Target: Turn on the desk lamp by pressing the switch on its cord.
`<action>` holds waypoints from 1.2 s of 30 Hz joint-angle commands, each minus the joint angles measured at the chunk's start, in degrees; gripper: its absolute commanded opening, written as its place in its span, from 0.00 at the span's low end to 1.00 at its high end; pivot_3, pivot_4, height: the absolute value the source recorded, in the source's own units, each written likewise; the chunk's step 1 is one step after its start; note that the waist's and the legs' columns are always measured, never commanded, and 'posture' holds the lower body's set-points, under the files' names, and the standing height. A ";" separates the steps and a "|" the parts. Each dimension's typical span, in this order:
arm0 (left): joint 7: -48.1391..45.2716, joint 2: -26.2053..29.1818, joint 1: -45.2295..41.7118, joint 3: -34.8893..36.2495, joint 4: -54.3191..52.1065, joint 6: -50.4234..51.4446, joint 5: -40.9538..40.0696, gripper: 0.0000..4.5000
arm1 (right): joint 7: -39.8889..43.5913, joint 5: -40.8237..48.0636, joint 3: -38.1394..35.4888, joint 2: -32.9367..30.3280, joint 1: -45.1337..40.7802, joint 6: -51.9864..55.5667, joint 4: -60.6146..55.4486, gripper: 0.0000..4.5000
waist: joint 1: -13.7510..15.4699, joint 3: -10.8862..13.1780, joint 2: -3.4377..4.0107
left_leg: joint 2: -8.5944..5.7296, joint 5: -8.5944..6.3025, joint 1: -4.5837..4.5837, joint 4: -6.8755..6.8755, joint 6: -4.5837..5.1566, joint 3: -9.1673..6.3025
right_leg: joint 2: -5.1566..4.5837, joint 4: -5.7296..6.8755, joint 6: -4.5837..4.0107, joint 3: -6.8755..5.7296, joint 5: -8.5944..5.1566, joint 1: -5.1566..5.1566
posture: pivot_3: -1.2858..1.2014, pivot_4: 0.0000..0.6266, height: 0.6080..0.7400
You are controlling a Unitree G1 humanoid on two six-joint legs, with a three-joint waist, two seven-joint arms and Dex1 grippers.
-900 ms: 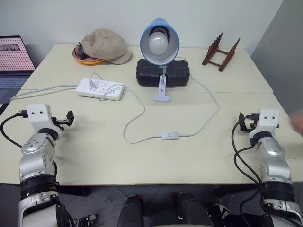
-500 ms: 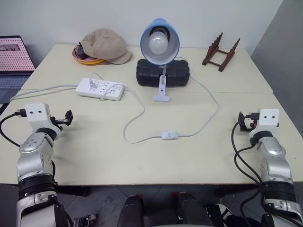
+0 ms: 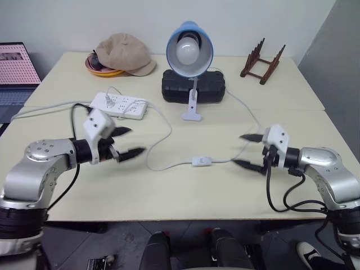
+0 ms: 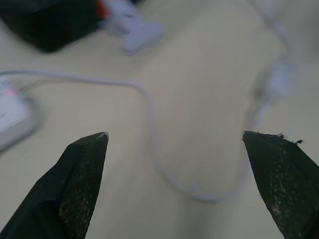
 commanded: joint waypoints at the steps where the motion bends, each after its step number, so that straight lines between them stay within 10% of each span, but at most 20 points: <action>1: -4.19 1.86 -0.34 -1.64 -4.52 1.65 -2.47 1.00 | 1.95 1.31 2.16 0.54 -1.46 2.62 -2.87 1.00 | 0.01 0.00 0.00 | 0.00 0.00 0.00 0.00 0.00 0.00 | 0.00 0.02 -0.11 -0.01 -0.06 -0.01 | 0.52 0.24 1.00; 21: -2.26 0.54 3.09 0.30 -5.68 0.74 -2.16 1.00 | -4.68 -19.12 12.71 14.34 -10.47 -22.33 20.81 1.00 | 0.00 0.00 0.00 | 0.00 0.00 -0.04 0.12 0.00 -0.02 | 0.03 0.09 -0.12 -0.02 -0.08 -0.06 | 0.52 0.24 1.00; 36: -1.02 0.23 3.30 0.81 -6.53 1.29 -3.07 1.00 | -1.69 -21.08 12.65 14.87 -12.78 -29.42 27.11 0.25 | 0.00 0.00 0.00 | 0.00 0.00 -0.03 0.12 0.00 -0.03 | 0.03 0.14 -0.11 -0.03 -0.07 -0.05 | 0.52 0.24 1.00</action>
